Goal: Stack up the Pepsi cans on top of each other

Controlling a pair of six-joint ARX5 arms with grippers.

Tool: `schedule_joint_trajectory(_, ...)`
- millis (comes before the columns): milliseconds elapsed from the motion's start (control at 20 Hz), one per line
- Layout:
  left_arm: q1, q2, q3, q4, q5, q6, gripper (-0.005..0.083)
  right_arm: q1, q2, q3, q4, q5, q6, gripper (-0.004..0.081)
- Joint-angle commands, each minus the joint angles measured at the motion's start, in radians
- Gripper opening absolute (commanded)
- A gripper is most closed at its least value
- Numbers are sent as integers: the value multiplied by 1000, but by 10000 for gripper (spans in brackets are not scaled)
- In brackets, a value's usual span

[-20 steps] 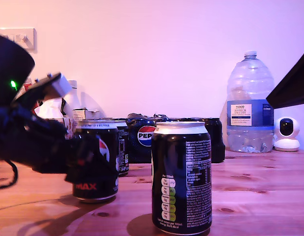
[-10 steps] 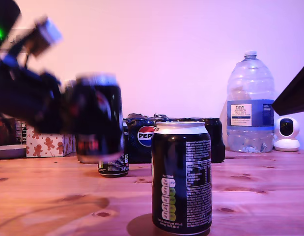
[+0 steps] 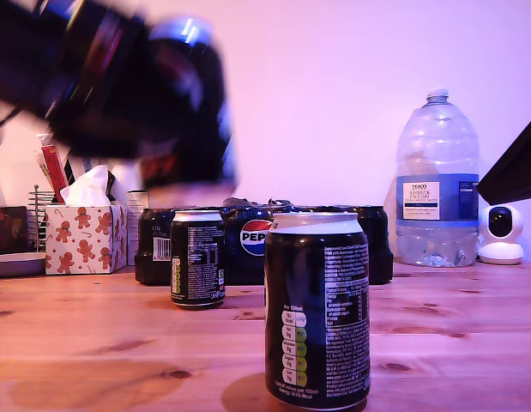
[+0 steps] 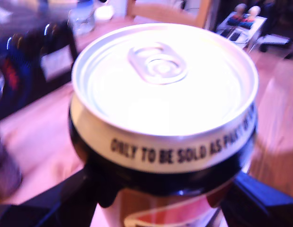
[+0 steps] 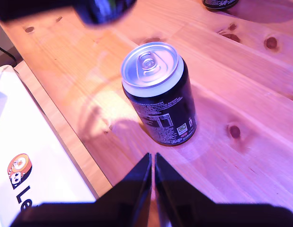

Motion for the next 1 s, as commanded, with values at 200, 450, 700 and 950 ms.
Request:
schedule_joint_trajectory(200, -58, -20, 90, 13, 11, -19, 339, 6, 4, -9, 11, 2, -5, -13)
schedule_joint_trajectory(450, -110, 13, 101, 21, 7, -19, 339, 6, 4, -9, 14, 2, -5, -13)
schedule_joint_trajectory(700, -149, 88, 149, 28, 7, -18, 340, 6, 4, -9, 14, 2, -4, -13)
schedule_joint_trajectory(950, -175, 166, 203, 22, 7, 2, 340, 6, 4, -9, 14, 10, -5, -13)
